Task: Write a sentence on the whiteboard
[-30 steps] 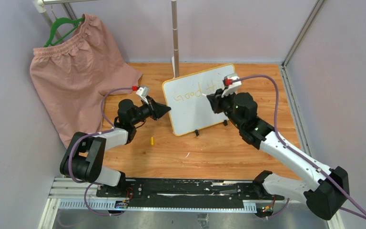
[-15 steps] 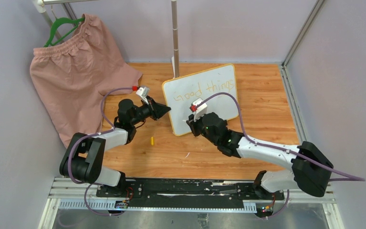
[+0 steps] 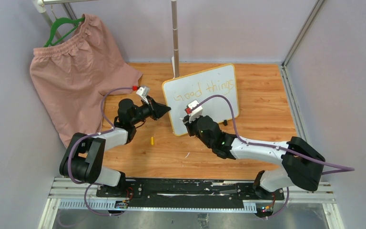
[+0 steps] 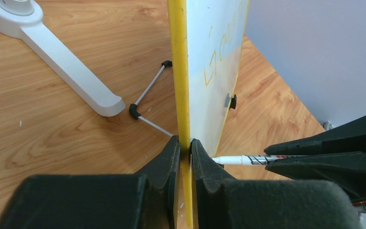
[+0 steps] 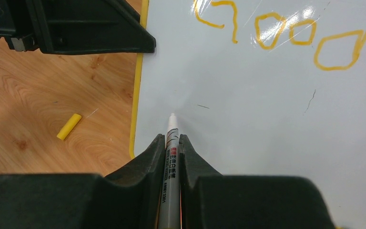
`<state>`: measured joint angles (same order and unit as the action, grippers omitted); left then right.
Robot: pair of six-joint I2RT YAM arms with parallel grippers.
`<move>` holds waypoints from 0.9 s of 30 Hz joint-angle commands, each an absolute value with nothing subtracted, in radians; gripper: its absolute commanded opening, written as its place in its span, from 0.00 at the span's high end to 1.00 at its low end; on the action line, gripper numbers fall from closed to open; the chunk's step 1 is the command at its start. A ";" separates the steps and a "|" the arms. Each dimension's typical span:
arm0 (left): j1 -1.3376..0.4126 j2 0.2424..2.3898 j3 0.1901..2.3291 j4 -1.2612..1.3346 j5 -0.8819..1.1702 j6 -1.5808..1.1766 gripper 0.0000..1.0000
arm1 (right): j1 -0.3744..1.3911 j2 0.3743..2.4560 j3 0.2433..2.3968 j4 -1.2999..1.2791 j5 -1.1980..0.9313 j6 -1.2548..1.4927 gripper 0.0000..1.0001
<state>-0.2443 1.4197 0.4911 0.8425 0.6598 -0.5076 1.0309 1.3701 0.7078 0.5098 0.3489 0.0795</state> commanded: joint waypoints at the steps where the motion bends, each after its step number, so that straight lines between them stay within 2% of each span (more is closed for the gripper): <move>1: -0.253 1.413 0.515 0.841 0.646 -0.471 0.97 | 1.048 1.386 0.733 0.534 0.389 0.072 1.00; 27: -0.253 1.411 0.517 0.841 0.649 -0.474 0.98 | 1.078 1.451 0.784 0.464 0.332 0.060 1.00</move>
